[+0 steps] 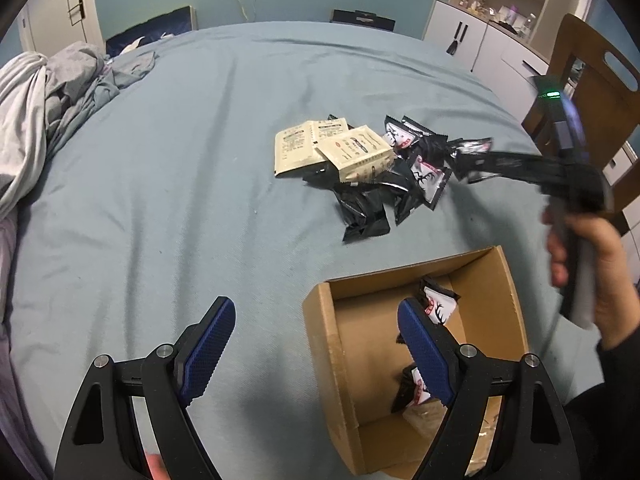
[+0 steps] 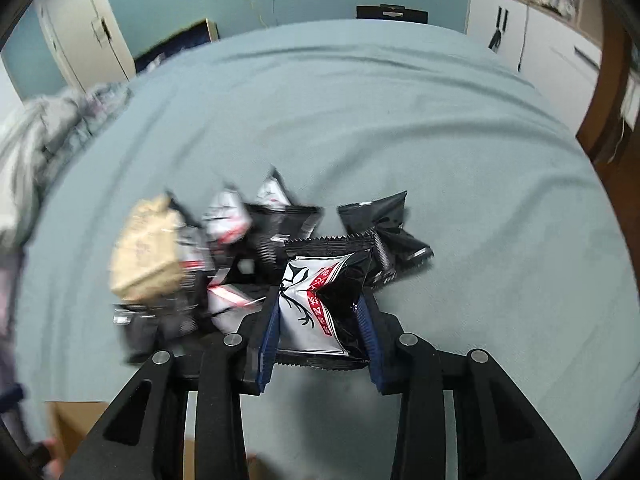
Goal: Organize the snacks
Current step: 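Grasp a white-and-red packet from the pile with the right gripper while the left grasps a black packet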
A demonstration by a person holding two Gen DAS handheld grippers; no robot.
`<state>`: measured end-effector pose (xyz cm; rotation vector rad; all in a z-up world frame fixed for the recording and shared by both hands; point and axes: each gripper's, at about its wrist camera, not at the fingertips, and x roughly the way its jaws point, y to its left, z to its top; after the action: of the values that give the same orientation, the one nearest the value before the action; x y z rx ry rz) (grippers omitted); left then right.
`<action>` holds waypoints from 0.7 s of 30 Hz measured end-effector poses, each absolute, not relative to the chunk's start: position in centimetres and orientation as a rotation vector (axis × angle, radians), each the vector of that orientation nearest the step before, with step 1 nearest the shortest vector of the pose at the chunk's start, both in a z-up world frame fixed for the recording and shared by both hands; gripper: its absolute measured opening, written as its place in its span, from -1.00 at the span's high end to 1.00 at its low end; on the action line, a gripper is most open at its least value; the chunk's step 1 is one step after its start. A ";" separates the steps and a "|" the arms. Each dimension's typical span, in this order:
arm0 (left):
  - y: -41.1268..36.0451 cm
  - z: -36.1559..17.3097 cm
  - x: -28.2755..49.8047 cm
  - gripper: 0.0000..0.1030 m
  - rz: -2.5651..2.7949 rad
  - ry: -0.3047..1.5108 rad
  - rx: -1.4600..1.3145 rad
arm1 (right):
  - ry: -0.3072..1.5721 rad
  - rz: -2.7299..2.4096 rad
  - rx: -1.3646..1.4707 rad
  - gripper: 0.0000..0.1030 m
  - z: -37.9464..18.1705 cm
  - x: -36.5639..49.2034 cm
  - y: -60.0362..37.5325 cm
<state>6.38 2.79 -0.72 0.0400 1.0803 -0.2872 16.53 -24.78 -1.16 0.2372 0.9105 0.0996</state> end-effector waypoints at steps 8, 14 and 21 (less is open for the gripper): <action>1.8 -0.9 8.1 -0.64 -0.328 1.126 0.011 | 0.842 0.223 0.383 0.32 3.0 6.8 -25.7; -0.4 -1.5 11.1 -0.67 -0.332 1.173 -0.022 | 0.805 0.232 0.440 0.32 1.2 -0.6 -27.4; -4.2 -5.3 17.0 -0.68 -0.246 1.299 0.020 | 0.799 0.221 0.420 0.32 -0.2 -2.2 -26.8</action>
<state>17.03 -4.16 -5.33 0.0203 1.2992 -0.2462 -2.16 -26.80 -0.17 0.4197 0.7994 0.2210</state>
